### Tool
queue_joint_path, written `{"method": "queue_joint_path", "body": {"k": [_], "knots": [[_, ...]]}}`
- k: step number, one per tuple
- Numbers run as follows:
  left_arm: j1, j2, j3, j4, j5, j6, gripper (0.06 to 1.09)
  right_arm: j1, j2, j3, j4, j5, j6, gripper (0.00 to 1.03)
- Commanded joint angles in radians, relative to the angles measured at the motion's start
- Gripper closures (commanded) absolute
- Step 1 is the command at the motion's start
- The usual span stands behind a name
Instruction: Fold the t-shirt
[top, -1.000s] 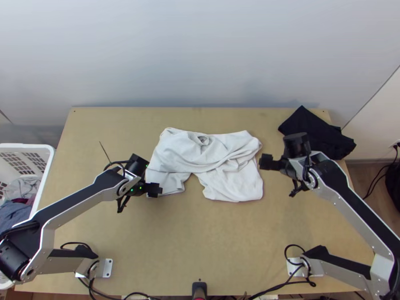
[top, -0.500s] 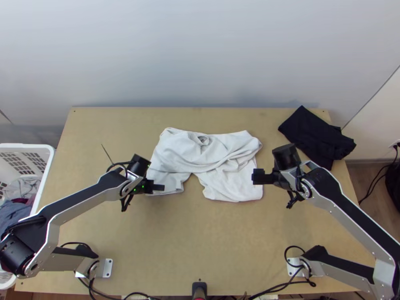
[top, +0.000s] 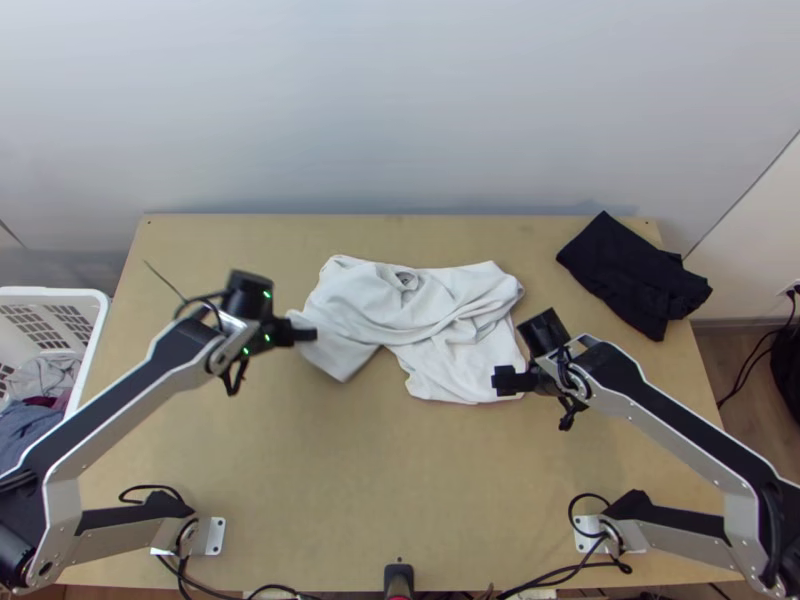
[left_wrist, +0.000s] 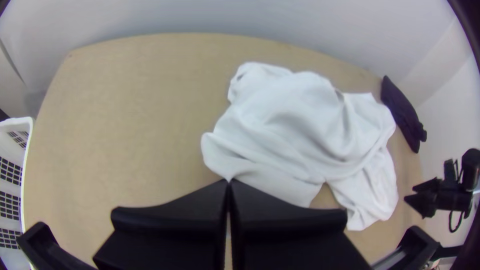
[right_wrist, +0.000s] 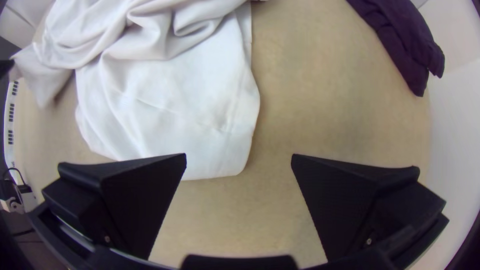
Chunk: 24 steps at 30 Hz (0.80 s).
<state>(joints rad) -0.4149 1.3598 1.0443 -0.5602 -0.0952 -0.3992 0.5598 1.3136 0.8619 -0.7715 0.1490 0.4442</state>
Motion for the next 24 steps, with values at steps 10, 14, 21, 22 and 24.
{"method": "queue_joint_path", "body": {"k": [10,14,21,22,24], "knots": [[0.059,-0.013,0.161,-0.05,-0.005,0.026,1.05,-0.159,0.199,-0.009,0.118,-0.101,0.005,0.12],[0.068,-0.014,0.16,-0.052,-0.006,0.043,1.05,-0.138,0.208,0.019,0.121,-0.12,0.013,0.13],[0.08,-0.013,0.158,-0.052,-0.006,0.045,1.05,-0.127,0.223,0.043,0.121,-0.154,0.025,0.19],[0.08,-0.013,0.157,-0.052,-0.006,0.045,1.05,-0.127,0.23,0.045,0.121,-0.163,0.027,0.19],[0.082,-0.014,0.154,-0.052,-0.006,0.045,1.05,-0.121,0.237,0.049,0.121,-0.18,0.031,0.19]]}}
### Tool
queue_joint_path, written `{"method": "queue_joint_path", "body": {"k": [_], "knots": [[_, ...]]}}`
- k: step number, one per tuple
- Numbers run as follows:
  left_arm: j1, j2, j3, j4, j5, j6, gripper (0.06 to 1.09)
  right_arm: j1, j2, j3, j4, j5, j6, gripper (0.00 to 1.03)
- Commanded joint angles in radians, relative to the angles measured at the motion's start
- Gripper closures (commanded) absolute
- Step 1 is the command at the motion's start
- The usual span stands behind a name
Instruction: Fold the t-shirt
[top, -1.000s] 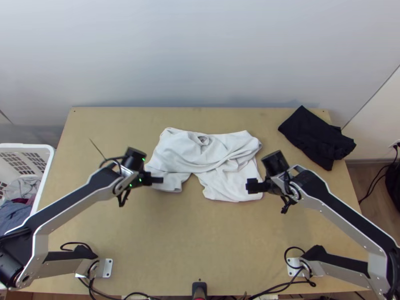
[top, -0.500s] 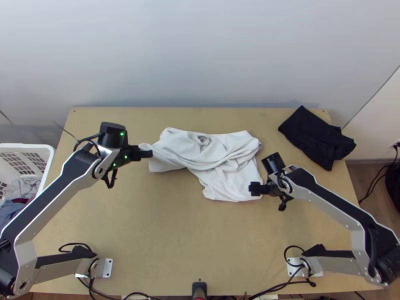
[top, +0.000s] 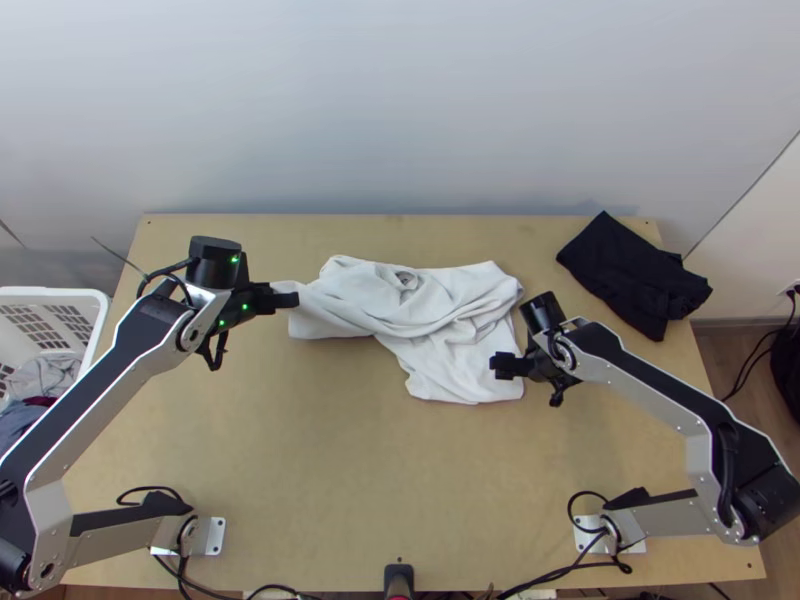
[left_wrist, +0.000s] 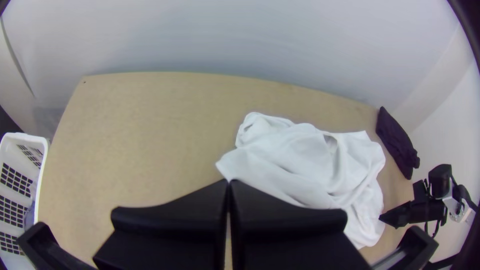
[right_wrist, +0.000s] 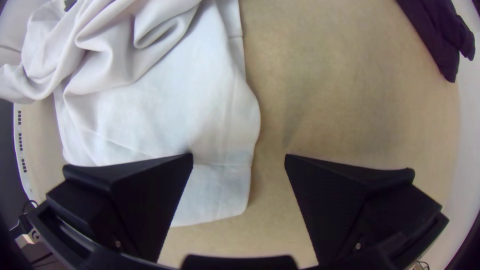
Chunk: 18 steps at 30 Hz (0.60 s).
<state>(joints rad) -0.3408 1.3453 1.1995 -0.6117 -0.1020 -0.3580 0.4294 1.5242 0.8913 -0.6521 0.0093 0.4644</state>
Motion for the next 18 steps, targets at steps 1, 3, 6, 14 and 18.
{"method": "queue_joint_path", "body": {"k": [1,3,6,14,18], "knots": [[0.008,0.0,-0.002,-0.002,0.001,0.004,1.05,0.016,0.031,0.021,0.002,-0.046,0.013,0.19],[0.011,0.0,-0.002,-0.003,0.001,0.004,1.05,0.029,0.037,0.026,0.002,-0.057,0.017,0.3],[0.016,-0.002,-0.002,-0.006,0.001,0.007,1.05,0.052,0.039,0.029,0.029,-0.062,0.016,0.73],[0.036,-0.008,0.006,-0.011,0.001,0.021,1.05,0.066,0.022,0.04,0.051,-0.058,-0.004,1.0],[0.039,-0.011,0.005,-0.013,0.001,0.021,1.05,0.046,-0.006,0.035,0.042,-0.032,-0.017,1.0]]}}
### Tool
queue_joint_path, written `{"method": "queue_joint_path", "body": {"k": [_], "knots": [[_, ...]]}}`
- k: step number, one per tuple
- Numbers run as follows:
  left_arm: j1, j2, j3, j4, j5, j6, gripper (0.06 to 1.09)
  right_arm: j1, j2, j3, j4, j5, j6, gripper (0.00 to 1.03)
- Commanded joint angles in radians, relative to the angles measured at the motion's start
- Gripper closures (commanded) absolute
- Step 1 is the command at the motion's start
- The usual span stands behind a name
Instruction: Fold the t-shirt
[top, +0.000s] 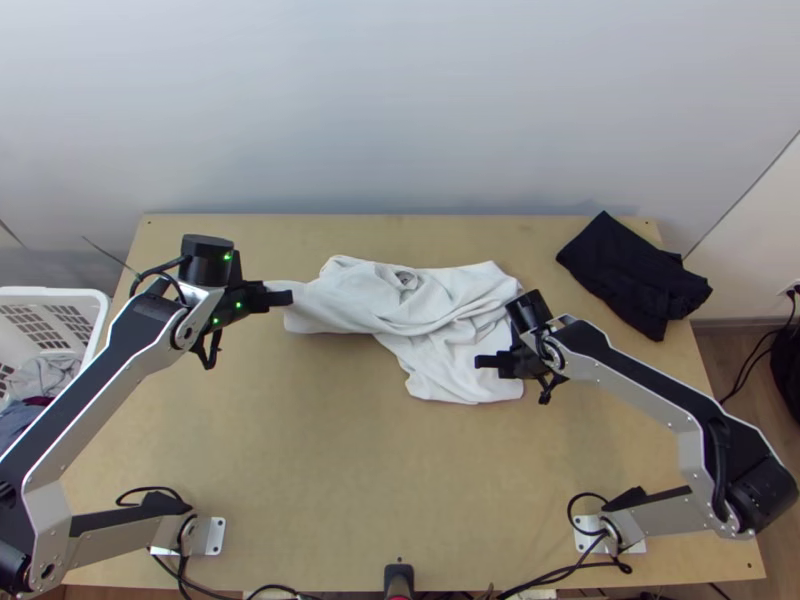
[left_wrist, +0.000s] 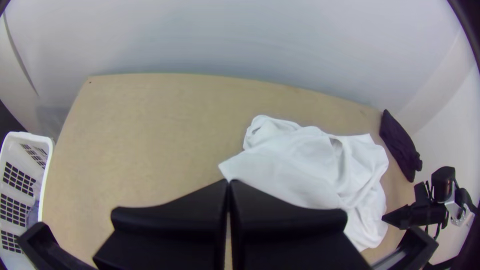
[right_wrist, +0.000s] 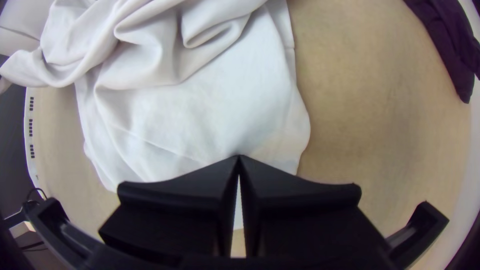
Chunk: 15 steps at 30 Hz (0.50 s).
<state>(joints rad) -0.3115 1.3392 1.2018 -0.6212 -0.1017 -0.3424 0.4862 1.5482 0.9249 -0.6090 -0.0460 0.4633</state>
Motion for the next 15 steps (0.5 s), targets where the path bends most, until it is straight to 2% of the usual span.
{"method": "queue_joint_path", "body": {"k": [1,2,5,6,10,13,15], "knots": [[0.009,-0.005,-0.001,-0.003,0.0,0.005,1.05,-0.015,-0.034,-0.003,-0.011,0.023,-0.02,0.99],[0.009,-0.005,-0.002,-0.003,0.0,0.005,1.05,-0.021,-0.04,-0.011,-0.02,0.024,-0.02,0.95],[0.009,-0.005,-0.004,-0.003,0.0,0.003,1.05,-0.023,-0.065,-0.028,-0.071,0.049,-0.018,0.68],[0.009,-0.005,-0.004,-0.003,0.0,0.003,1.05,-0.023,-0.08,-0.04,-0.071,0.061,-0.018,0.65],[0.009,-0.002,-0.002,-0.002,0.0,0.003,1.05,-0.028,-0.088,-0.066,-0.071,0.067,-0.02,0.65],[0.009,0.002,0.002,-0.002,0.0,0.003,1.05,-0.031,-0.088,-0.075,-0.072,0.067,-0.017,0.49],[0.009,0.002,0.004,-0.002,0.0,0.003,1.05,-0.031,-0.082,-0.075,-0.071,0.067,-0.015,0.47]]}}
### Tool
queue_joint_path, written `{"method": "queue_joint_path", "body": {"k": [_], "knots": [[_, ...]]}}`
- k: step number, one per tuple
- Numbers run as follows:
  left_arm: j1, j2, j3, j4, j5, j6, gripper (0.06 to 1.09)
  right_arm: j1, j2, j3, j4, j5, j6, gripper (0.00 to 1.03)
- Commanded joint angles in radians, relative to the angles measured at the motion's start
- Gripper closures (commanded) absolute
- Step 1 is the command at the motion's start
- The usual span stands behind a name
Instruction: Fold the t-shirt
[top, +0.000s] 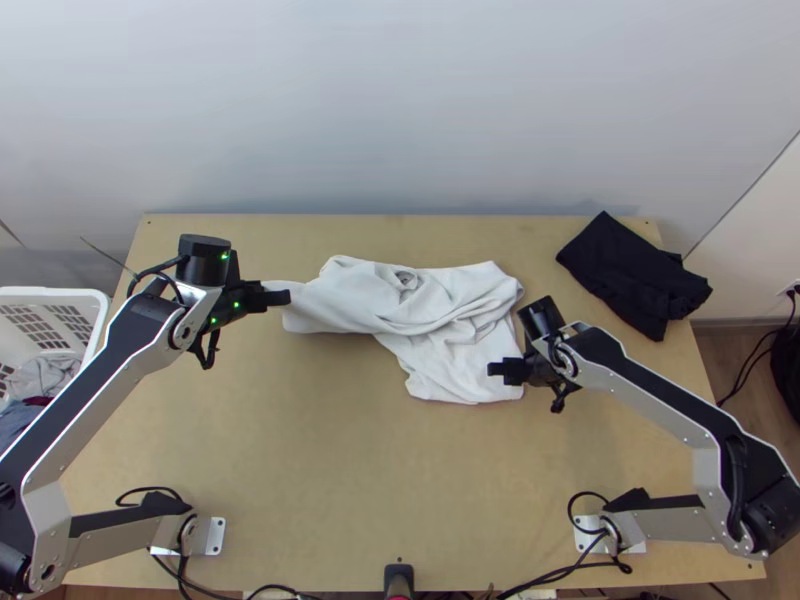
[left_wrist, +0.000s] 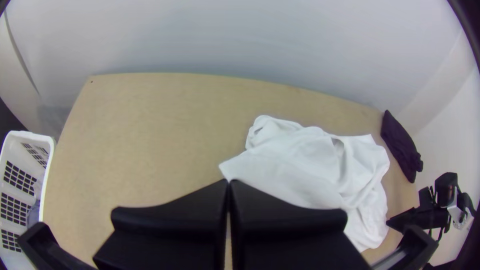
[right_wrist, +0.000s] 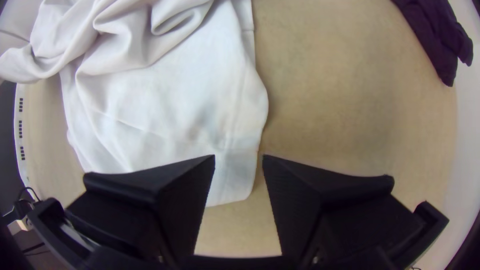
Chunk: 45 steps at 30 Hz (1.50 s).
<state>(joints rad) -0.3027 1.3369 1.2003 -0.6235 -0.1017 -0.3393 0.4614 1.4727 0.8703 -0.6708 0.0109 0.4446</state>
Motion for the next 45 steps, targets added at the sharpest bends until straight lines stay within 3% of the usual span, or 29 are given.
{"method": "queue_joint_path", "body": {"k": [1,12,17,18,21,24,31,36,39,45], "knots": [[0.001,0.004,0.005,0.001,0.0,0.002,1.05,-0.006,0.0,-0.019,-0.009,0.009,0.005,0.47],[0.007,0.004,0.004,0.001,0.0,0.005,1.05,0.023,0.04,-0.024,-0.01,0.008,0.008,0.47],[0.001,0.007,0.004,-0.001,0.0,0.002,1.05,0.034,0.06,-0.013,-0.012,-0.042,0.017,0.48],[0.001,0.007,0.004,0.001,0.0,0.002,1.05,0.034,0.064,-0.01,-0.01,-0.057,0.019,0.5],[0.002,0.007,0.005,-0.001,0.0,0.003,1.05,0.034,0.087,0.004,-0.006,-0.08,0.016,0.78],[0.004,0.007,0.005,-0.001,0.0,0.003,1.05,0.043,0.109,0.015,-0.004,-0.083,0.013,0.93],[0.019,0.001,0.044,0.001,-0.01,0.0,1.05,0.034,0.034,0.078,-0.015,-0.066,0.013,0.99],[0.105,0.013,0.183,-0.002,-0.01,-0.018,1.05,-0.046,-0.022,0.294,-0.101,0.029,-0.012,1.0],[0.159,0.03,0.298,-0.019,-0.01,-0.029,1.05,-0.096,-0.014,0.486,-0.187,0.029,-0.035,1.0],[0.241,0.056,0.521,-0.051,-0.01,-0.044,1.05,-0.145,-0.005,0.8,-0.216,0.027,-0.05,1.0]]}}
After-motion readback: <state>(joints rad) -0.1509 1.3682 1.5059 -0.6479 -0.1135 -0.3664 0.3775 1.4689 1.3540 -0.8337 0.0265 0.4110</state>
